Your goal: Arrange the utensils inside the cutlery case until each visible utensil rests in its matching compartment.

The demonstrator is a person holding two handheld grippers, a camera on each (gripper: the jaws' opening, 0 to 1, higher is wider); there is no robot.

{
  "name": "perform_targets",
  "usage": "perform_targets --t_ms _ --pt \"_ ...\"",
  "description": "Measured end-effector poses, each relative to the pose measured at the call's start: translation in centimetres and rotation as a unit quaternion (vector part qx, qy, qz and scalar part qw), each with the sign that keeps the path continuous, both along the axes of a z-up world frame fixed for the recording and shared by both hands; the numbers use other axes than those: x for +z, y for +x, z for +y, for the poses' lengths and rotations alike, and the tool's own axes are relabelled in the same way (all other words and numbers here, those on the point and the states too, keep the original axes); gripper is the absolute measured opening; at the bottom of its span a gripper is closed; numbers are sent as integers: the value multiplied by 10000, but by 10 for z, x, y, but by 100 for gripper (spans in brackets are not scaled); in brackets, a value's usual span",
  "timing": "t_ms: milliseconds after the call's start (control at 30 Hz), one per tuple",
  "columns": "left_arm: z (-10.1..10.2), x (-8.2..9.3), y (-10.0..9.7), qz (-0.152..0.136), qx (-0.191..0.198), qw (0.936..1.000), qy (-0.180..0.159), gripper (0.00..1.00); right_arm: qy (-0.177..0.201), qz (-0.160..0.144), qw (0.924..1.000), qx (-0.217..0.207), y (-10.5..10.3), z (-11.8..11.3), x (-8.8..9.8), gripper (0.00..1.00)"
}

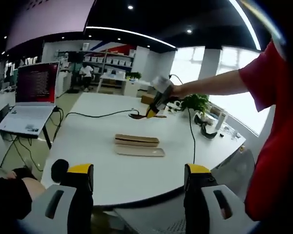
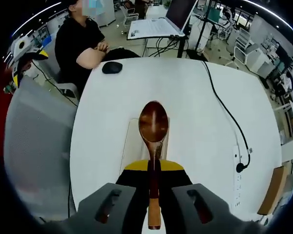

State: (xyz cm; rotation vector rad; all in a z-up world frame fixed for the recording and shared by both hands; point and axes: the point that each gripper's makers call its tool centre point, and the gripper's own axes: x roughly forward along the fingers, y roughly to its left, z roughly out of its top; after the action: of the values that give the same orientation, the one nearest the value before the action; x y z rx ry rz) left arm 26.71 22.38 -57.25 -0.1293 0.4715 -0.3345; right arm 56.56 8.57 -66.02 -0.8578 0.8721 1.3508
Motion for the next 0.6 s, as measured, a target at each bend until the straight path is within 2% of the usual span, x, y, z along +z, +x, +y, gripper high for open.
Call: perform_targets --t_ms 133,300,400,500,600 --pt "-1 -1 1 19 -26 10000 20 78 -54 -90 9999 -4 3 1 -7 2" --pt "1 -4 -3 70 -21 9999 77 77 -33 40 9996 -268 8 1 -20 2" --pt "8 -2 -6 -36 66 9997 236 73 -74 -34 9996 -286 9 0 -25 2" --pt "7 3 -7 -125 20 9998 158 68 -66 -21 9995 -307 9 1 -27 2" --pt "5 3 -5 -155 22 9998 84 72 -73 -7 9995 -315 7 2 -31 2"
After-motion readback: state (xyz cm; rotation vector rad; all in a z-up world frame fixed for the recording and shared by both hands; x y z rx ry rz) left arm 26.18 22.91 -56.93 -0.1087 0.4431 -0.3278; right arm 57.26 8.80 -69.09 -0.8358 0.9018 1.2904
